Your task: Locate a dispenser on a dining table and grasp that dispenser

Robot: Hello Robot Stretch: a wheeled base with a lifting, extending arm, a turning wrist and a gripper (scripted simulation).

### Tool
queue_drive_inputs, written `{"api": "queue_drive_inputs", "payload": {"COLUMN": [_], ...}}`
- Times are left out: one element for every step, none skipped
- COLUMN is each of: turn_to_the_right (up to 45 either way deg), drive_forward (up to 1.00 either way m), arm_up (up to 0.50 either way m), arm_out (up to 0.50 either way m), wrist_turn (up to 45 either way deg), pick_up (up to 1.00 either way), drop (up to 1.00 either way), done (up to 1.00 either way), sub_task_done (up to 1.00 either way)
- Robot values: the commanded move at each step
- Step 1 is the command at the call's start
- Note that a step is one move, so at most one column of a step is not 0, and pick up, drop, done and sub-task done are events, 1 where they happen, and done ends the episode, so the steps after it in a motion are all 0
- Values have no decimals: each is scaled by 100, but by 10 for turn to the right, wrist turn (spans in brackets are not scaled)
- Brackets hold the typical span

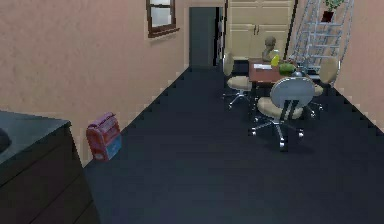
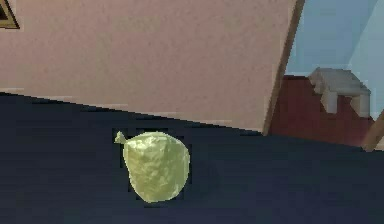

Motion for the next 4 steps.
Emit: {"api": "queue_drive_inputs", "payload": {"turn_to_the_right": [120, 0, 450, 150], "drive_forward": [0, 90, 0, 0], "arm_up": [0, 0, 0, 0], "arm_out": [0, 0, 0, 0], "wrist_turn": [0, 0, 0, 0], "pick_up": [0, 0, 0, 0], "drop": [0, 0, 0, 0], "done": [0, 0, 0, 0], "sub_task_done": [0, 0, 0, 0]}}
